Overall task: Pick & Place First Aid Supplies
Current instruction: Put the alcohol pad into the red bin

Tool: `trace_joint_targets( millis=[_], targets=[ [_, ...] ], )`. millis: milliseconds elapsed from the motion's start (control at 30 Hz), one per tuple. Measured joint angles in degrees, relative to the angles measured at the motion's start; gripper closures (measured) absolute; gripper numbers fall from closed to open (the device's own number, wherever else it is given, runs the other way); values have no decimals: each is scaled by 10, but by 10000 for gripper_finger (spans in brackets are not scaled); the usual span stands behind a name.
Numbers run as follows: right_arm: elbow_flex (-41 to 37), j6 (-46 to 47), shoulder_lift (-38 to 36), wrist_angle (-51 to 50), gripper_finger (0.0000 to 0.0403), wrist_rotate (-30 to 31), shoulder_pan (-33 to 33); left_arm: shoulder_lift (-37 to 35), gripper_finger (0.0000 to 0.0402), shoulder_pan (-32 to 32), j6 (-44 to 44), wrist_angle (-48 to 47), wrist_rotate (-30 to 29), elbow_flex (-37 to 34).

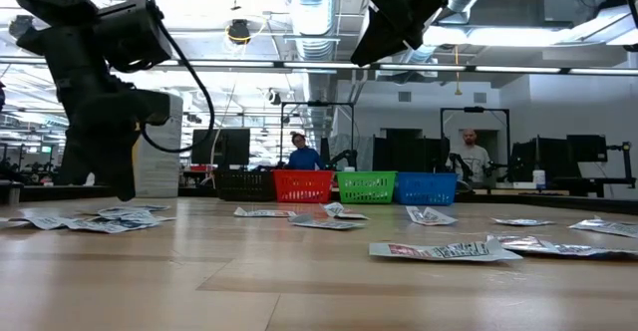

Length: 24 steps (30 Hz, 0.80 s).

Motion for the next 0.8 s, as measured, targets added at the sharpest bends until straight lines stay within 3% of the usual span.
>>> trace_joint_targets(
  millis=[233, 600, 800],
  targets=[
    [0, 5, 0, 0, 285, 0, 0, 7, 293, 0, 4, 54, -5, 1],
    [0, 5, 0, 0, 285, -2, 0, 82, 293, 0, 5, 64, -17, 5],
    [0, 5, 0, 0, 285, -2, 0, 89, 294, 0, 33, 71, -17, 4]
  ],
)
